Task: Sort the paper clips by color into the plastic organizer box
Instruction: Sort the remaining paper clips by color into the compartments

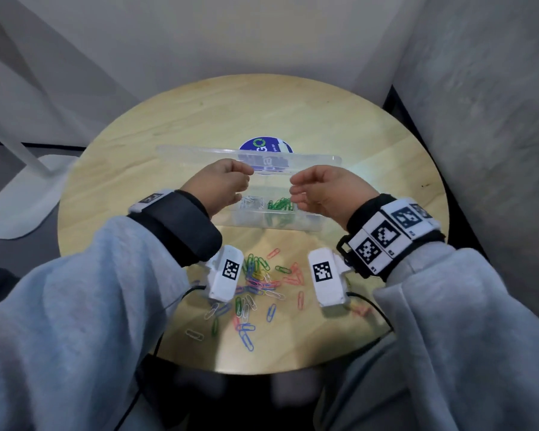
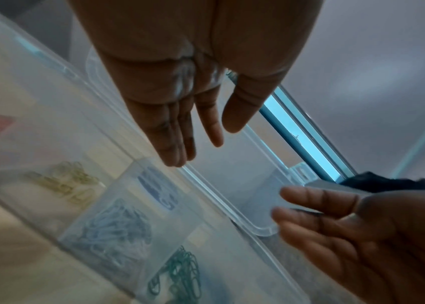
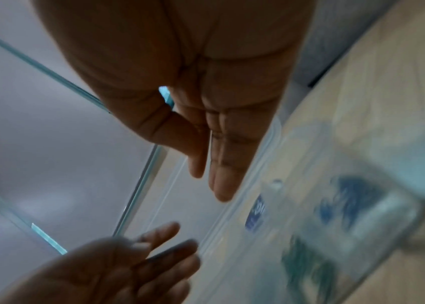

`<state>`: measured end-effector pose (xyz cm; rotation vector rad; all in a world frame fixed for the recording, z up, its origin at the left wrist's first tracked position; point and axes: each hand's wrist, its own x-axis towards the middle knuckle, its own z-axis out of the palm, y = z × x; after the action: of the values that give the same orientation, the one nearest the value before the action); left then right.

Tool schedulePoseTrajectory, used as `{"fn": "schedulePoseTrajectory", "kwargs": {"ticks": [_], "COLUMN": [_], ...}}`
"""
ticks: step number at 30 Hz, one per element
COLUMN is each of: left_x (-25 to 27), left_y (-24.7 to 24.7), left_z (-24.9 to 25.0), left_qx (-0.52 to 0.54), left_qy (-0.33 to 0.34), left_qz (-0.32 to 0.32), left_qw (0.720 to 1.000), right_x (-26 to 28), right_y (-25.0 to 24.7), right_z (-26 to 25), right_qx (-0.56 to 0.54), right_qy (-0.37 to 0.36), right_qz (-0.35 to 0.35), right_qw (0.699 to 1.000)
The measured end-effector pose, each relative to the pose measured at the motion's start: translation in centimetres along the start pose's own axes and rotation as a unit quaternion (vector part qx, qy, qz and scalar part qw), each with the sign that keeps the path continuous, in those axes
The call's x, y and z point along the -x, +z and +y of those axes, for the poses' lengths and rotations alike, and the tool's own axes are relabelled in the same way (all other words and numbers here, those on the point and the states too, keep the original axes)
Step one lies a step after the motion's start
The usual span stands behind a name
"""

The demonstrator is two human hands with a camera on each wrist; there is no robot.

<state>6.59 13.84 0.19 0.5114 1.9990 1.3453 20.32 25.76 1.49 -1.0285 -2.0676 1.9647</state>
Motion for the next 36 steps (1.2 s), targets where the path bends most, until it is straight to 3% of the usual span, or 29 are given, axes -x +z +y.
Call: {"fn": "schedulePoseTrajectory", "kwargs": {"ticks": [2, 4, 8, 10, 13, 16, 19, 22, 26, 28, 30, 33, 36], "left_x": [0.9, 1.9, 4.0, 4.7, 5.1, 5.0, 5.0, 5.1, 5.1, 5.3, 5.7, 5.8, 5.4], "left_y": [0.0, 0.3, 2.2, 3.6, 5.4, 6.6, 7.7, 8.4, 8.4, 8.2, 8.3, 8.4, 8.4], "left_z": [0.1, 0.2, -0.5, -1.2, -2.1, -2.6, -2.8, -3.0, -3.4, -3.4, -3.6, -3.8, -3.9], "left_qx": [-0.074, -0.198, -0.438, -0.503, -0.551, -0.565, -0.579, -0.606, -0.628, -0.638, -0.643, -0.645, -0.634], "left_qy": [0.04, 0.086, 0.102, 0.09, 0.085, 0.081, 0.076, 0.07, 0.069, 0.083, 0.093, 0.094, 0.086], "left_qz": [-0.022, -0.049, -0.15, -0.193, -0.225, -0.223, -0.177, -0.156, -0.182, -0.19, -0.192, -0.191, -0.193], "left_qw": [0.996, 0.975, 0.881, 0.837, 0.799, 0.79, 0.792, 0.776, 0.753, 0.742, 0.736, 0.734, 0.744], "right_x": [1.2, 2.3, 3.1, 3.2, 3.1, 3.4, 3.6, 3.2, 2.9, 2.8, 2.8, 3.1, 3.8], "right_y": [-1.5, -2.9, -4.4, -4.6, -4.5, -3.4, -2.2, -2.2, -4.0, -4.4, -4.1, -3.7, -3.9], "right_z": [0.3, 0.9, 2.8, 3.5, 4.2, 4.6, 5.6, 6.2, 5.0, 4.2, 3.5, 3.0, 3.0], "right_qx": [0.086, 0.184, 0.316, 0.367, 0.42, 0.459, 0.502, 0.498, 0.466, 0.482, 0.553, 0.671, 0.748], "right_qy": [0.009, 0.028, 0.102, 0.142, 0.168, 0.155, 0.132, 0.127, 0.106, 0.085, 0.059, -0.002, -0.011], "right_qz": [0.023, 0.05, 0.095, 0.092, 0.046, -0.02, -0.051, -0.072, -0.055, -0.06, -0.089, -0.163, -0.245], "right_qw": [0.996, 0.981, 0.939, 0.915, 0.891, 0.874, 0.853, 0.855, 0.877, 0.87, 0.826, 0.724, 0.617]}}
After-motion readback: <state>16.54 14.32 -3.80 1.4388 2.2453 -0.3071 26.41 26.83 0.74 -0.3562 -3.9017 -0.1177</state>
